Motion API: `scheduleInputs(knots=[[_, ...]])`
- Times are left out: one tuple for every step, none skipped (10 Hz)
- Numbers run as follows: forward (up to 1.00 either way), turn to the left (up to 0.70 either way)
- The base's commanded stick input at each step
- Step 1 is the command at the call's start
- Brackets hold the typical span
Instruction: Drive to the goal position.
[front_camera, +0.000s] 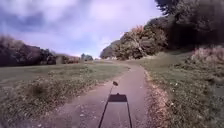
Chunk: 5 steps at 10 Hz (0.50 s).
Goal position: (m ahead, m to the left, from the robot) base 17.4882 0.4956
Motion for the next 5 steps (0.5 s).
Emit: scheduleInputs(knots=[[0.04,0.00],[0.04,0.00],[0.04,0.00],[0.04,0.00],[0.04,0.00]])
